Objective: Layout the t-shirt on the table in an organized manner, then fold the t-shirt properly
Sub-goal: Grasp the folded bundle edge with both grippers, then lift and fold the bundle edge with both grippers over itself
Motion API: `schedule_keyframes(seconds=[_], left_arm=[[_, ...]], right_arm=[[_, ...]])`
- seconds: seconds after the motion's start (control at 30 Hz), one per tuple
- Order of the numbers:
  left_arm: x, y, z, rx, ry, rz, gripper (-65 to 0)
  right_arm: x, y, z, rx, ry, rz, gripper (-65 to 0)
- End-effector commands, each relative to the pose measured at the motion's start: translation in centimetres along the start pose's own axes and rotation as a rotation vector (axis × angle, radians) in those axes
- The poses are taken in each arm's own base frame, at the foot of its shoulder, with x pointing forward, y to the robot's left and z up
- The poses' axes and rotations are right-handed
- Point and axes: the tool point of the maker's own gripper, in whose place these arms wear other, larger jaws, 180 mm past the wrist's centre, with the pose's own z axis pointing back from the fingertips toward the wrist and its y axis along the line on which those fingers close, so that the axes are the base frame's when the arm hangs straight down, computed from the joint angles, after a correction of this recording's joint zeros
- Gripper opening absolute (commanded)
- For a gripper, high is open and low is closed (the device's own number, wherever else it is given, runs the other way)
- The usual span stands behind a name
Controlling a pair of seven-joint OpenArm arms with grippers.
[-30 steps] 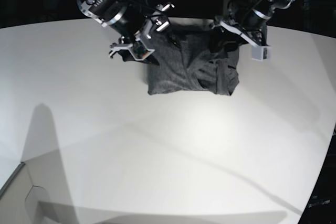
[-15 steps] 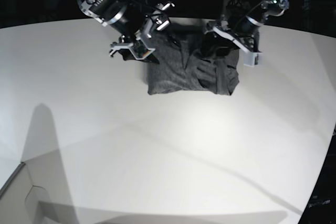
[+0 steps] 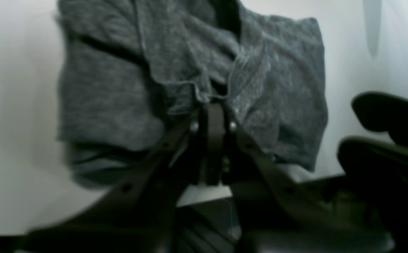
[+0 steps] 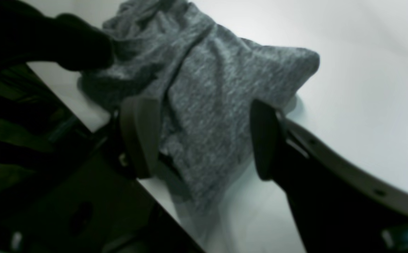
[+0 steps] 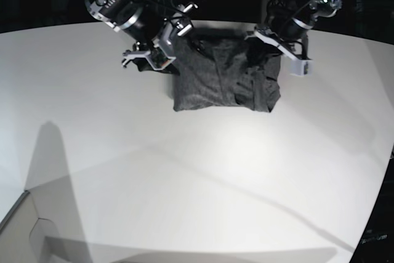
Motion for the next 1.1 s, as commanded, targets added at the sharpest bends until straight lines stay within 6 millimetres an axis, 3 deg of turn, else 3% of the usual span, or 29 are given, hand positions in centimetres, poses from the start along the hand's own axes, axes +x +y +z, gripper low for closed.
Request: schedule_keyframes(seconds=[0.0, 0.17, 0.4, 0.7, 0.93, 1.0, 1.07], left_arm=[[1.4, 0.0, 0.7, -0.003, -0.049, -0.011, -64.8], [2.9, 2.1, 2.6, 0.043, -0.108, 0.040, -64.8], [4.3, 4.1, 3.7, 0.086, -0.155, 0.067, -64.8], [0.8, 7.1, 2.6, 0.140, -0.074, 0.156, -64.8], [1.0, 7.2, 2.3, 0.138, -0.073, 0.159, -64.3], [1.1, 7.2, 2.4, 0.138, -0.074, 0.154, -60.9], [1.0, 7.0, 2.4, 0.135, -0.075, 0.157, -52.2]], right_arm=[[1.4, 0.2, 0.2, 0.007, -0.057, -0.007, -24.2], [1.4, 0.2, 0.2, 0.007, -0.057, -0.007, -24.2], [1.5, 0.2, 0.1, 0.010, -0.061, -0.005, -24.2], [1.5, 0.2, 0.1, 0.009, -0.059, -0.006, -24.2], [1.4, 0.3, 0.1, 0.013, -0.057, -0.007, -24.2], [1.4, 0.3, 0.1, 0.013, -0.057, -0.007, -24.2], [1.4, 0.3, 0.1, 0.013, -0.057, -0.007, -24.2]])
